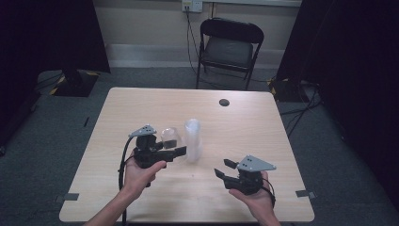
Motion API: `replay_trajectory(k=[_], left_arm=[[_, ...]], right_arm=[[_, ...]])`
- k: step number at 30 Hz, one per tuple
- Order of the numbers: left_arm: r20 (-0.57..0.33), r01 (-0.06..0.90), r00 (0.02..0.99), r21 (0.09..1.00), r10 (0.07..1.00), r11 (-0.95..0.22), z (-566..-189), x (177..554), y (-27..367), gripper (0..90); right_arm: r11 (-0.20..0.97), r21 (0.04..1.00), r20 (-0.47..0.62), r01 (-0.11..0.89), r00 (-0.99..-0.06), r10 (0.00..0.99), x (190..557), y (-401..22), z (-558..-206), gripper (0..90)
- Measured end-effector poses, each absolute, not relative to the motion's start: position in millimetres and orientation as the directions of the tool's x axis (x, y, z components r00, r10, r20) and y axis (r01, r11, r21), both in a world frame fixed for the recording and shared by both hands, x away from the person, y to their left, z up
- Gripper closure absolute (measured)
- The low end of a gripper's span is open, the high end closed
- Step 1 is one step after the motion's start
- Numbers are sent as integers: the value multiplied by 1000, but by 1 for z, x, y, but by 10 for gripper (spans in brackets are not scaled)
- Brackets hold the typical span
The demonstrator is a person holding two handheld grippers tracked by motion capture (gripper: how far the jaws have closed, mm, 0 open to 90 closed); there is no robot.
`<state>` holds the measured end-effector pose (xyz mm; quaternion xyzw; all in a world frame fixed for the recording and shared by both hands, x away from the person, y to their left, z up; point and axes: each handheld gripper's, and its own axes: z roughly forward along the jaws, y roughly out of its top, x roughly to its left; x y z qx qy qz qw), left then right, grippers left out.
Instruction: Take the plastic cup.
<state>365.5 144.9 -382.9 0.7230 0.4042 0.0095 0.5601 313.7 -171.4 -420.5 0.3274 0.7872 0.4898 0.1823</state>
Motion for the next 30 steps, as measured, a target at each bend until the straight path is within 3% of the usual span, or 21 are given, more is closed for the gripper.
replay_trajectory(k=[15, 21, 30], left_arm=[[-569, 657, 666, 754, 483, -17, -389, 362, 132, 397], [-640, 704, 629, 710, 441, 27, -395, 365, 134, 402], [-680, 733, 610, 679, 407, 36, -398, 367, 134, 402]], right_arm=[[305, 931, -26, 200, -797, 603, 314, -130, -413, 569], [270, 955, -62, 124, -805, 590, 313, -123, -414, 617], [266, 962, -116, 57, -800, 589, 307, -119, -417, 673]])
